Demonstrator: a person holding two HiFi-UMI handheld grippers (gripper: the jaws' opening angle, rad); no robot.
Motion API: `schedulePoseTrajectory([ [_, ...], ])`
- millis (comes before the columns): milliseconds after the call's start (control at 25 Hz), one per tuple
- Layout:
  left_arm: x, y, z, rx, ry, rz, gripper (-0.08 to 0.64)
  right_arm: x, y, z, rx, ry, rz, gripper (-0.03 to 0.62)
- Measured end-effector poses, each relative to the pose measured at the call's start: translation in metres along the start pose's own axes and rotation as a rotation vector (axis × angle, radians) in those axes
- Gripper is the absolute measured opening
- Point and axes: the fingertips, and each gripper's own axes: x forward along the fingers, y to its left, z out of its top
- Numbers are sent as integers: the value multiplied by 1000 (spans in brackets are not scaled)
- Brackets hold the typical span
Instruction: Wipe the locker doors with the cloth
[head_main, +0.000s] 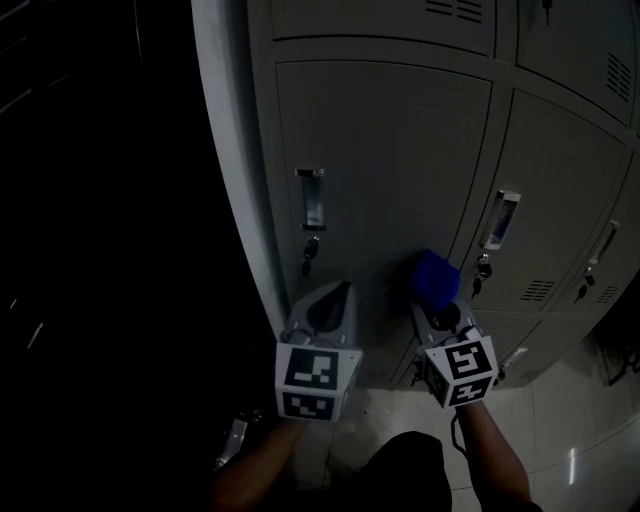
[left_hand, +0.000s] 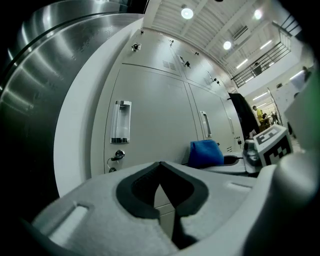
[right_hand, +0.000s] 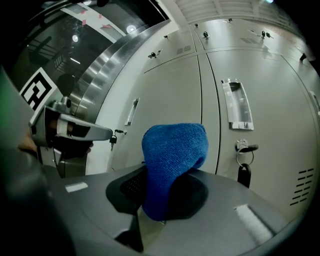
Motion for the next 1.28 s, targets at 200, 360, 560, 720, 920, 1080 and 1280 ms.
schedulePoseTrajectory([
  [200, 2, -7, 17, 22, -26, -13, 5, -2, 25, 47, 75, -59, 45, 69],
  [360, 5, 6, 36, -5, -23, 11, 5, 12, 52, 86, 98, -85, 131, 71],
  [560, 3, -2, -104, -72, 15, 35, 5, 19, 89, -47, 78, -42, 155, 71],
  [720, -10, -28, -354, -116, 18, 58, 5, 13, 143, -301, 65, 7, 167, 71],
  [920, -32, -31, -303, -137, 100, 56, 5, -4, 149, -241, 103, 61, 209, 71],
  [1080, -49, -36, -257, -144, 140, 63, 4, -20, 150, -197, 109, 85, 216, 71],
  [1280, -78, -43, -199, -141, 170, 88, 5, -43, 153, -144, 132, 112, 223, 70],
])
